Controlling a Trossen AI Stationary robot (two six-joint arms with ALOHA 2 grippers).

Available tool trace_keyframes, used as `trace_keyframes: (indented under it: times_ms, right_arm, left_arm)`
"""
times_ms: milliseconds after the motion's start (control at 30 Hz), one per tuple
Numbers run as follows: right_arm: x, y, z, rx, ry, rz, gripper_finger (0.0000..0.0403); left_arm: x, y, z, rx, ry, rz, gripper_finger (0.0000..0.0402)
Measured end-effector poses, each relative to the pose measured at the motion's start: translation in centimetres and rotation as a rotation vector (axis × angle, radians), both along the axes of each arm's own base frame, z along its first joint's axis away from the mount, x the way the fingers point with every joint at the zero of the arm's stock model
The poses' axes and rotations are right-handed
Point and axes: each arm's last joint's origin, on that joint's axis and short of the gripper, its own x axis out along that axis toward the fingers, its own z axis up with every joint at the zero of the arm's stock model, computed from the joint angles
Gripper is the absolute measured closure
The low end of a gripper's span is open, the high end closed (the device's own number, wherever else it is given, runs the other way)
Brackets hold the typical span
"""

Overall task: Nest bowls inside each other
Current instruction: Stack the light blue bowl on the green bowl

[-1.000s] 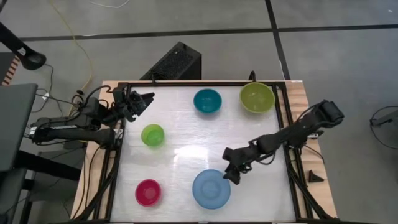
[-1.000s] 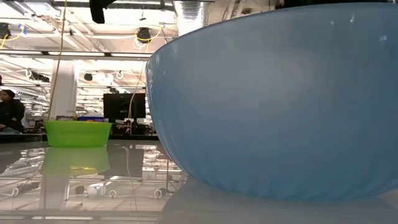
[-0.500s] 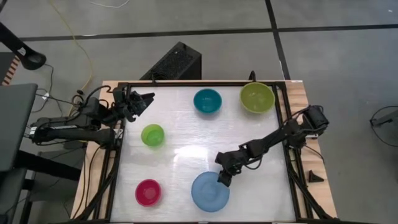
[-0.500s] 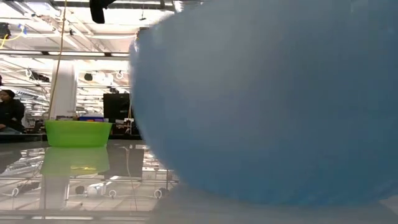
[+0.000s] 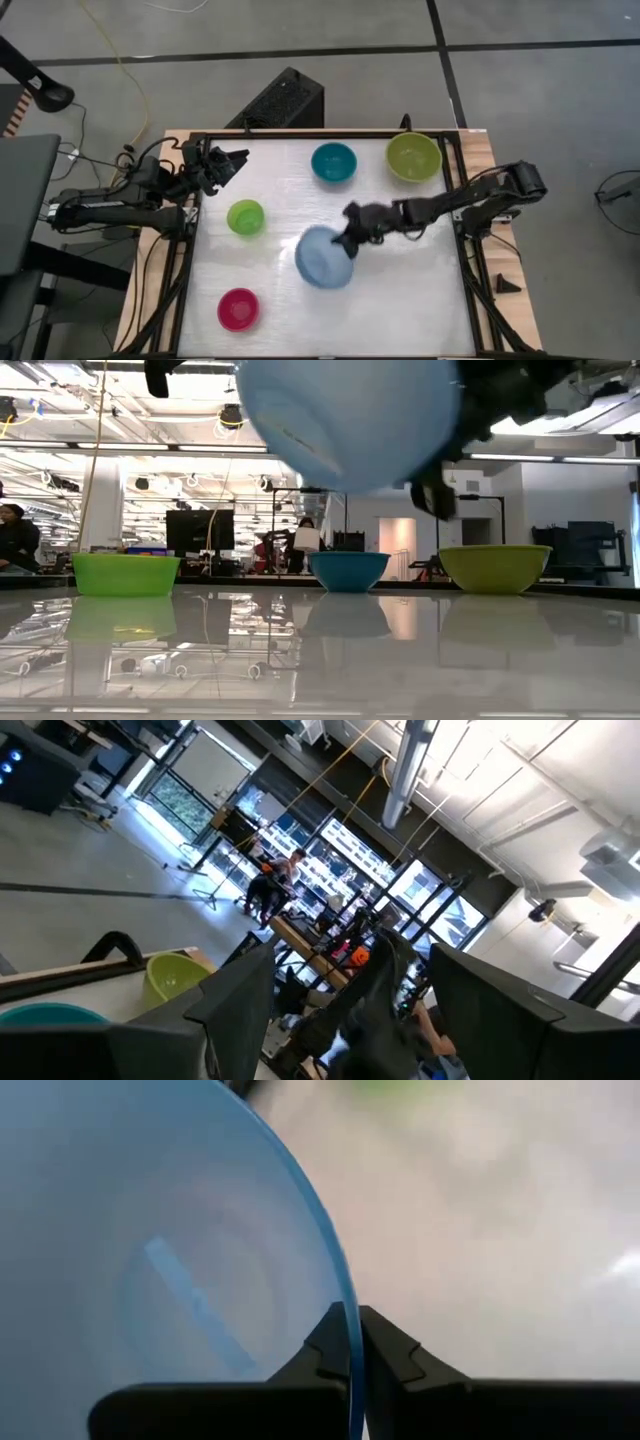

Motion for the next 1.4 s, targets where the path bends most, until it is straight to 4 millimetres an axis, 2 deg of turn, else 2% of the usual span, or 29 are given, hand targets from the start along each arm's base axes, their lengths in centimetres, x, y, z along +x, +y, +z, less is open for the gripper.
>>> trace_keyframes:
  times_ms: [133,333,467,600,767,900,1100,1200,1400]
  right_arm:
    - [-1.7,-3.8,2.7,-0.133,-0.040,-0.177,0.0373]
    - [-6.7,-8.9,6.1,-0.295,0.013,-0.430,0.0373]
    - [-10.7,-11.2,7.7,-0.326,0.068,-0.559,0.0373]
    - [-14.6,-12.8,8.5,-0.330,0.135,-0.693,0.0373]
    - [-18.7,-13.9,8.2,-0.289,0.276,-0.844,0.0373]
    - [-20.8,-15.1,7.5,-0.223,0.379,-0.939,0.0373]
    - [-22.3,-17.6,6.4,-0.079,0.433,-0.965,0.0373]
    - [-23.2,-18.4,5.3,-0.010,0.534,-0.960,0.0373]
    - [-24.5,-19.8,4.4,-0.006,0.629,-0.986,0.0373]
  left_arm:
    - [0.0,-0.1,0.0,-0.009,-0.005,-0.027,0.0148]
    - [0.1,-0.2,0.0,-0.022,-0.013,-0.075,0.0148]
    - [0.1,-0.2,0.0,-0.023,-0.015,-0.094,0.0148]
    - [0.1,-0.2,0.0,-0.026,-0.016,-0.100,0.0148]
    - [0.1,-0.2,0.0,-0.026,-0.016,-0.099,0.0148]
    - [0.1,-0.2,0.0,-0.027,-0.016,-0.098,0.0148]
    - [0.1,-0.2,0.0,-0.031,-0.015,-0.087,0.0148]
    - [0.1,-0.2,0.0,-0.041,-0.018,-0.083,0.0148]
    - [0.1,-0.2,0.0,-0.042,-0.019,-0.083,0.0148]
